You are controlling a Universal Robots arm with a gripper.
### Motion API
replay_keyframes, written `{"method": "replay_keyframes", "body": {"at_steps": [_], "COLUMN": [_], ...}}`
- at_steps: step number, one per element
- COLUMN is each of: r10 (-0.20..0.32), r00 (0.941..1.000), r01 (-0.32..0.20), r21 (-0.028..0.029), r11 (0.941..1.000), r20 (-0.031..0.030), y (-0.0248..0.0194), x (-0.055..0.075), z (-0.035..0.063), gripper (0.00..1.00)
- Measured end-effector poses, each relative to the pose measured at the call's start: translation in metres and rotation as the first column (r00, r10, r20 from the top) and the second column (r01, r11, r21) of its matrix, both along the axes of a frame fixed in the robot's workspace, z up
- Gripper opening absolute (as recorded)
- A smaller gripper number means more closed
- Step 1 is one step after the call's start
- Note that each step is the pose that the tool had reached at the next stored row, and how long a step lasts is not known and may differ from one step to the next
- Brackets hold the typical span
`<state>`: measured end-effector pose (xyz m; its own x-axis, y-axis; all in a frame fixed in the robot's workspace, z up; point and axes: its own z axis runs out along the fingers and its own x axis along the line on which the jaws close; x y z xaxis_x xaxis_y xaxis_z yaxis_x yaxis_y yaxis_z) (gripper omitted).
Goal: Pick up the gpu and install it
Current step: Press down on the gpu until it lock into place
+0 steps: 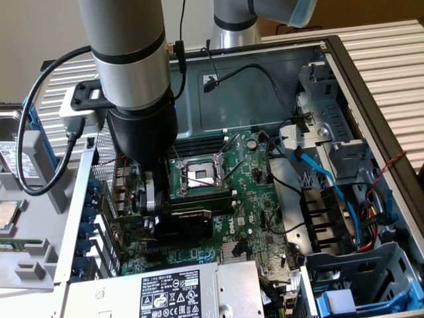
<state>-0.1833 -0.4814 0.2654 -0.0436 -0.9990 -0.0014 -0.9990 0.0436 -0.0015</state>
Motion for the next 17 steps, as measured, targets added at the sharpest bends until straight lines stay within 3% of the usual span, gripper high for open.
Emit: {"method": "replay_keyframes", "body": {"at_steps": [8,17], "r10": [0.0,0.0], "r00": [1.0,1.0], "r01": [0.0,0.0], "r21": [0.0017,0.0], "r11": [1.0,1.0], "r20": [0.0017,0.0001], "y": [0.0002,0.0], "x": [0.0001,0.0], "z": [0.0036,0.0079], "gripper": [0.1,0.1]}}
